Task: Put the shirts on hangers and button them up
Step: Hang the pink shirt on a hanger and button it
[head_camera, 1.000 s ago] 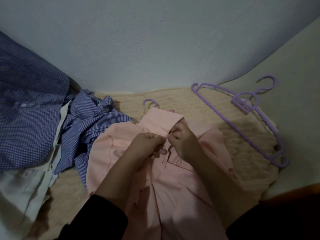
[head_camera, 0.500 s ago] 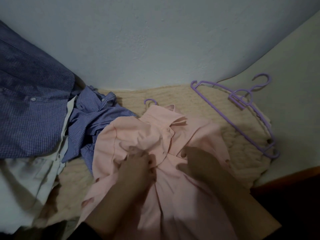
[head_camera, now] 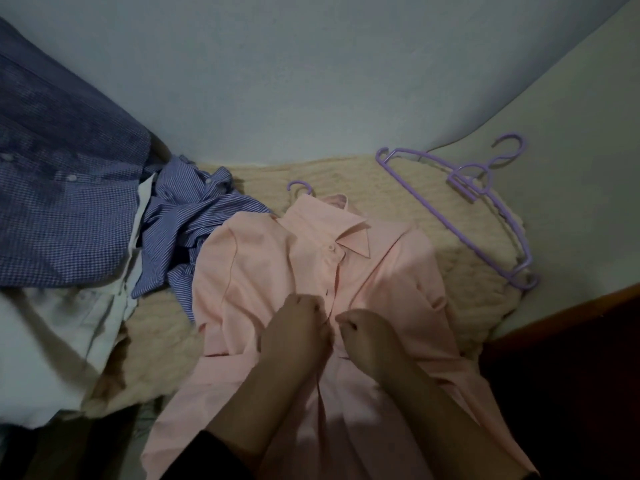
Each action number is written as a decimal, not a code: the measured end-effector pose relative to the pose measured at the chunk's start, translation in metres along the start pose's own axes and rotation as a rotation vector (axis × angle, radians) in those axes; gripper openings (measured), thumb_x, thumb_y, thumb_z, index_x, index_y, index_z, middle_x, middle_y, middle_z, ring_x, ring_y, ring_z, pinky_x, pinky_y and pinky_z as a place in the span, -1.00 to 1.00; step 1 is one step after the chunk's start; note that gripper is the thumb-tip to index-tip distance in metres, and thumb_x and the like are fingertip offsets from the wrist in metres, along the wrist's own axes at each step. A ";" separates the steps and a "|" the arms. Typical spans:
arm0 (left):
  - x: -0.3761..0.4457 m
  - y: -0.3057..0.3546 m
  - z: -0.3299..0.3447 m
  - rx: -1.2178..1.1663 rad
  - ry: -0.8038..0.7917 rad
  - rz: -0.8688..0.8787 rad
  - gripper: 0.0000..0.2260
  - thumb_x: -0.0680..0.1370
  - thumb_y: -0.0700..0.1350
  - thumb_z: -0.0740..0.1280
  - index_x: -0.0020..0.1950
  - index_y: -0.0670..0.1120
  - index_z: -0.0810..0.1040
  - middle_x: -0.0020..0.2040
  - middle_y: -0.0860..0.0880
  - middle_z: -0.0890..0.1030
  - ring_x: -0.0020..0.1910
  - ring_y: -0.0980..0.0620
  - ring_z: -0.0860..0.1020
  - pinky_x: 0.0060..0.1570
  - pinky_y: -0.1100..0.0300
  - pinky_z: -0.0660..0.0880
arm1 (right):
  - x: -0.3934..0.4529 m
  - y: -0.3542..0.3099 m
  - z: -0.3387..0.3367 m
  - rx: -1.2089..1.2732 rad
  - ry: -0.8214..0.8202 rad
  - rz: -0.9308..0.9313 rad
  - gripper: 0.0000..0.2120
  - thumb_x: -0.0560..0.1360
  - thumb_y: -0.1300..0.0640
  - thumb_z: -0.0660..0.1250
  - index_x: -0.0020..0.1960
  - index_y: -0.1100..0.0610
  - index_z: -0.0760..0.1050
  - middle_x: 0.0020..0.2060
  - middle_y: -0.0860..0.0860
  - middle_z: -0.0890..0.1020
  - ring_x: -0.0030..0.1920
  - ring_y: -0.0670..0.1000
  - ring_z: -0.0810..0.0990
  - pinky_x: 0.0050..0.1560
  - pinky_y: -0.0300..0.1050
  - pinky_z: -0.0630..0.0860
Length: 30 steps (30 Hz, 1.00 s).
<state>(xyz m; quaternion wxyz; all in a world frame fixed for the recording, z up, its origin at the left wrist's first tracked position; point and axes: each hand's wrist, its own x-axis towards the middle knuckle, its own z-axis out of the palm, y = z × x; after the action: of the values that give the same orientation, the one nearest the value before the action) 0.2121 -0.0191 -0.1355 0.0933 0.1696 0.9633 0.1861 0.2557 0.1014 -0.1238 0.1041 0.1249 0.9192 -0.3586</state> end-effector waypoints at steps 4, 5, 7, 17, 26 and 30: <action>0.018 0.013 0.005 -0.142 0.150 -0.034 -0.79 0.52 0.01 0.31 0.12 0.01 0.44 0.06 0.07 0.43 -0.07 0.10 0.46 -0.08 0.23 0.48 | 0.027 -0.009 -0.006 0.230 0.152 0.124 -0.69 0.60 0.20 0.10 0.27 0.15 0.50 0.12 0.09 0.61 0.04 0.05 0.59 0.12 -0.02 0.54; 0.023 0.015 0.004 -0.156 0.159 -0.048 -0.76 0.51 0.02 0.33 0.13 -0.01 0.42 0.07 0.07 0.42 -0.05 0.09 0.46 -0.07 0.21 0.48 | 0.034 -0.011 -0.006 0.273 0.162 0.141 -0.69 0.60 0.22 0.10 0.27 0.17 0.50 0.09 0.11 0.62 -0.01 0.08 0.61 0.06 0.05 0.57; 0.030 0.015 0.004 -0.169 0.170 -0.058 -0.77 0.52 -0.03 0.32 0.13 -0.04 0.43 0.08 0.04 0.44 -0.02 0.06 0.45 -0.05 0.20 0.45 | 0.046 -0.012 -0.007 0.310 0.157 0.177 -0.68 0.59 0.24 0.09 0.25 0.21 0.51 0.04 0.16 0.62 -0.08 0.16 0.63 -0.04 0.11 0.60; 0.030 0.003 0.003 -0.538 0.177 -0.175 -0.84 0.52 -0.08 0.31 -0.21 -0.01 0.64 -0.30 0.07 0.63 -0.28 0.12 0.58 -0.18 0.14 0.53 | 0.064 -0.012 -0.003 0.161 0.148 0.152 -0.83 0.50 0.15 0.29 -0.11 0.20 0.62 -0.23 0.05 0.62 -0.14 0.05 0.57 -0.23 -0.18 0.33; 0.018 0.012 -0.006 -1.034 0.196 -0.322 -0.87 0.52 -0.18 0.32 -0.01 0.00 0.63 -0.20 0.01 0.69 -0.17 0.00 0.65 -0.02 -0.06 0.60 | 0.049 -0.014 -0.019 0.814 0.055 0.397 -0.87 0.51 0.26 0.26 -0.19 0.14 0.53 -0.30 0.05 0.57 -0.34 -0.05 0.51 -0.41 -0.21 0.36; 0.012 0.022 -0.010 -1.152 0.198 -0.345 -0.85 0.54 -0.22 0.29 -0.02 -0.02 0.62 -0.19 -0.09 0.69 -0.18 -0.05 0.65 -0.10 0.05 0.58 | 0.042 -0.012 -0.020 0.885 0.076 0.334 -0.82 0.47 0.31 0.28 -0.26 0.13 0.55 -0.39 0.02 0.60 -0.37 -0.04 0.55 -0.43 -0.19 0.35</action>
<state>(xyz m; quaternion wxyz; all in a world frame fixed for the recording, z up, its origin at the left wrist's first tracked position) 0.2047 0.0018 -0.1194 0.1088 -0.0850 0.7252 0.6745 0.2105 0.1128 -0.1138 0.0635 0.3164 0.6486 -0.6893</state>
